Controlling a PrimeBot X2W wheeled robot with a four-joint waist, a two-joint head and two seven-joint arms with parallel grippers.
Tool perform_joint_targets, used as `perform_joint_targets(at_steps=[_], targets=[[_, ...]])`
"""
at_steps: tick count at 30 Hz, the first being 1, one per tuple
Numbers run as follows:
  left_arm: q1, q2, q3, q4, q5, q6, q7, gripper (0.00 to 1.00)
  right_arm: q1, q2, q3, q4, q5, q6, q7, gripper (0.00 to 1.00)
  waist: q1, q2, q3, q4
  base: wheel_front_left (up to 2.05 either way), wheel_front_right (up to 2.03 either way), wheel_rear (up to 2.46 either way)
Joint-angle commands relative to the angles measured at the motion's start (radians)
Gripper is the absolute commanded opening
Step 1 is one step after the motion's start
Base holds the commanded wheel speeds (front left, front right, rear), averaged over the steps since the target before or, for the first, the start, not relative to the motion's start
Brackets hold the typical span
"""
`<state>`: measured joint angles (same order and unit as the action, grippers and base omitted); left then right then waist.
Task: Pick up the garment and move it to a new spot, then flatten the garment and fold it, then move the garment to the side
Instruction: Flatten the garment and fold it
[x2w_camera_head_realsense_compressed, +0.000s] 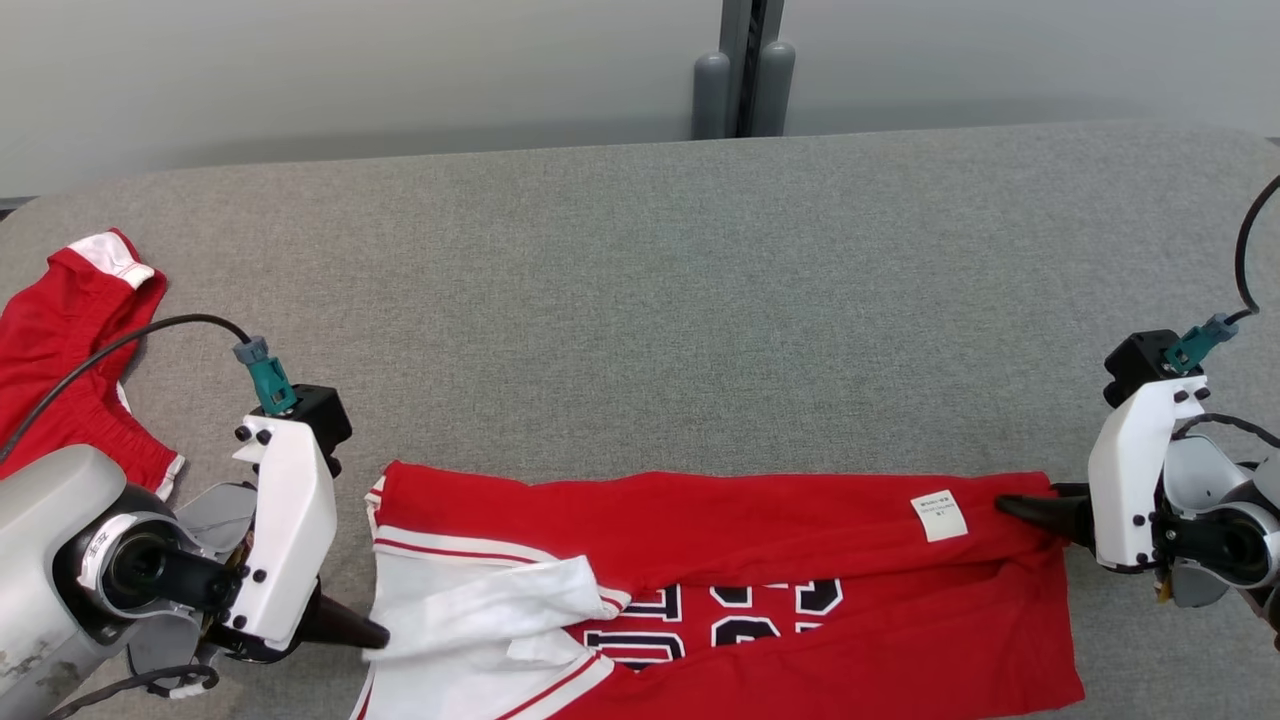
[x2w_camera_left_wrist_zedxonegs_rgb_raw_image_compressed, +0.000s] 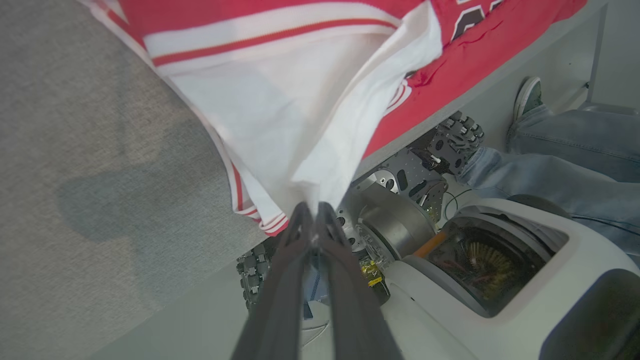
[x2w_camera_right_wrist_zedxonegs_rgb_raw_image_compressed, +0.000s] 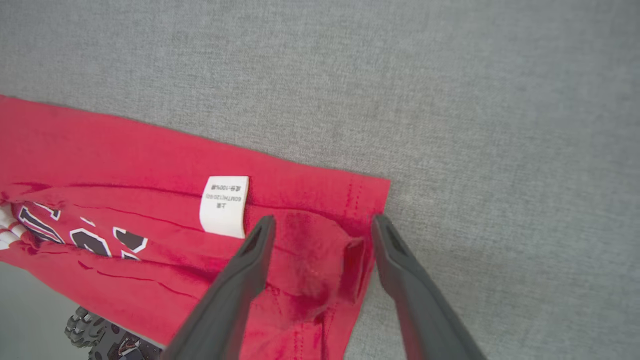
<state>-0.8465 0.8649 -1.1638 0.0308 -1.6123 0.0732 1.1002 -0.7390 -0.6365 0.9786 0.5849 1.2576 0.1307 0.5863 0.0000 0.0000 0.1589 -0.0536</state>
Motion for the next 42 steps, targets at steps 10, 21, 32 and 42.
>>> perform_joint_targets(at_steps=[10,21,32,42], targets=[[0.025,-0.005,0.002,0.012,0.002,0.0,-0.016,1.0,0.021,-0.011,0.001,0.003,0.016,0.0,-0.034,1.0,0.0,0.0,-0.055,-0.007,0.0,0.0,0.0],[0.058,-0.003,0.095,0.003,0.012,-0.066,-0.222,1.0,0.07,-0.053,-0.068,-0.037,-0.04,0.0,-0.269,1.0,0.0,0.0,-0.117,-0.007,0.0,0.0,0.0],[0.175,0.029,0.218,-0.03,0.097,-0.113,-0.633,1.0,0.191,-0.022,-0.216,0.016,-0.123,0.0,-0.628,1.0,0.0,0.0,-0.152,0.0,0.0,0.0,0.0],[0.355,0.019,0.271,-0.049,0.255,-0.018,-1.059,1.0,0.323,0.106,-0.383,0.127,-0.211,0.0,-0.842,1.0,0.0,0.0,-0.158,0.02,0.0,0.0,0.0]])
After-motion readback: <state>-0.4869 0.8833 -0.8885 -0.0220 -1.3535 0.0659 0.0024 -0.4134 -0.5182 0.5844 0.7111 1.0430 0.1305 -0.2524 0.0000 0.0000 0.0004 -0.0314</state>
